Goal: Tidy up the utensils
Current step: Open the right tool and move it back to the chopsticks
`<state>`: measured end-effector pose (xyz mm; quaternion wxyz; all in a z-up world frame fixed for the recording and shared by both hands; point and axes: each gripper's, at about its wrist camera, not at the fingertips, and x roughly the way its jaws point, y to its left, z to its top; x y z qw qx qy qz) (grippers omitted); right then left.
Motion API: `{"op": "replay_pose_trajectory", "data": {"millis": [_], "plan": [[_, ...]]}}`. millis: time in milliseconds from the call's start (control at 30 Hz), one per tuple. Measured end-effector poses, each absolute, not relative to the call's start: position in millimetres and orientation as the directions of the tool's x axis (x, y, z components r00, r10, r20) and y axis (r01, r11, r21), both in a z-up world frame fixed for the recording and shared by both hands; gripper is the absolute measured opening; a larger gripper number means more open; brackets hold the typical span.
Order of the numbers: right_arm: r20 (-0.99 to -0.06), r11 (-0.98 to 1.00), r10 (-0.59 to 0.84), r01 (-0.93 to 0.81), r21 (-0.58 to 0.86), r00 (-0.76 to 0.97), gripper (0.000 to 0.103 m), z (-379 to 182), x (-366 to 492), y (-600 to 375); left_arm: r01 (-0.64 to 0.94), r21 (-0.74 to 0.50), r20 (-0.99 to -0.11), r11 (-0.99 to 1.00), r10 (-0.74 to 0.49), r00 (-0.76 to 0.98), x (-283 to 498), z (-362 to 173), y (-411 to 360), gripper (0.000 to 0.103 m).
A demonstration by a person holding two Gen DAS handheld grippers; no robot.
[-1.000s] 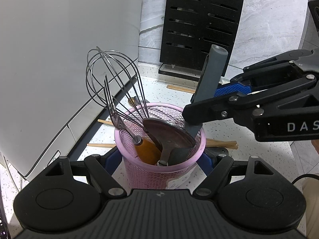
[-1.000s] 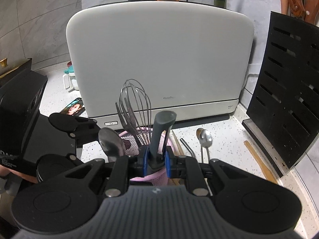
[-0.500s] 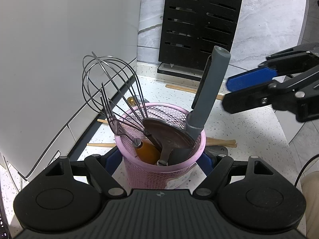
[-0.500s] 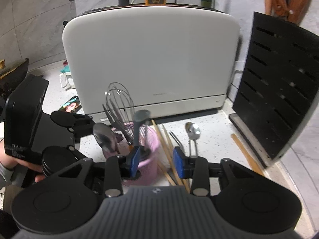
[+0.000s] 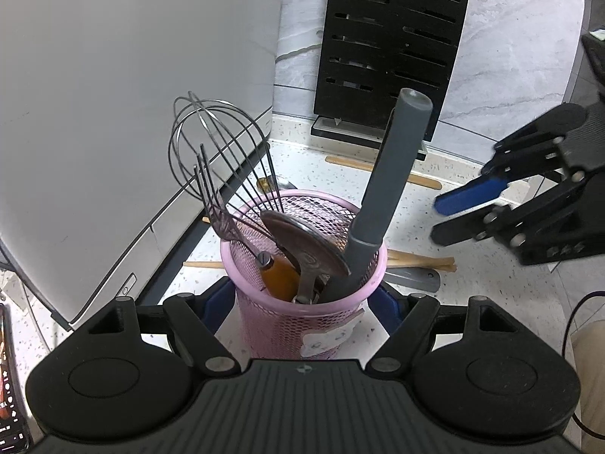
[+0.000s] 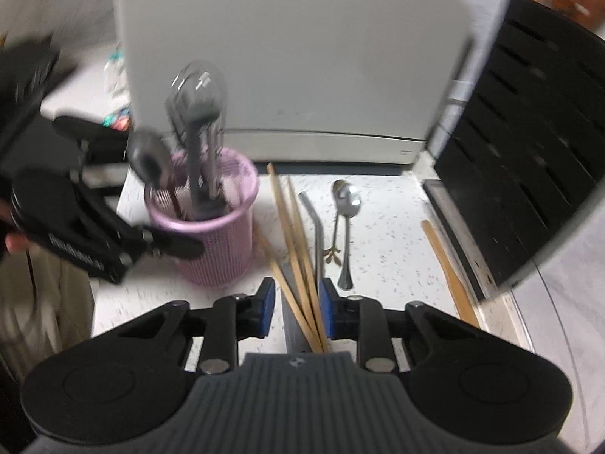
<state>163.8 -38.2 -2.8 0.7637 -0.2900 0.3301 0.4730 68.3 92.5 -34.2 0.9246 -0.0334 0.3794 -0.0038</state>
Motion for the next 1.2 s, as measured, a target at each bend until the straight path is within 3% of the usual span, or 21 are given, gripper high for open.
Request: {"op": "replay_pose_trajectory", "data": {"millis": [333, 767, 1200], "plan": [[-0.817, 0.086, 0.502, -0.956, -0.281, 0.285, 0.013, -37, 152, 5, -0.026, -0.088, -0.699, 0.996, -0.043, 0.714, 65, -34, 98, 0.085], [-0.834, 0.018, 0.5, -0.966, -0.258, 0.232, 0.012, -58, 178, 27, -0.008, 0.003, -0.661, 1.0, 0.008, 0.751, 66, -34, 87, 0.098], [-0.868, -0.08, 0.447, -0.957, -0.278, 0.215, 0.012, -69, 183, 48, -0.014, -0.005, -0.669, 1.0, 0.007, 0.743, 73, -35, 86, 0.095]]}}
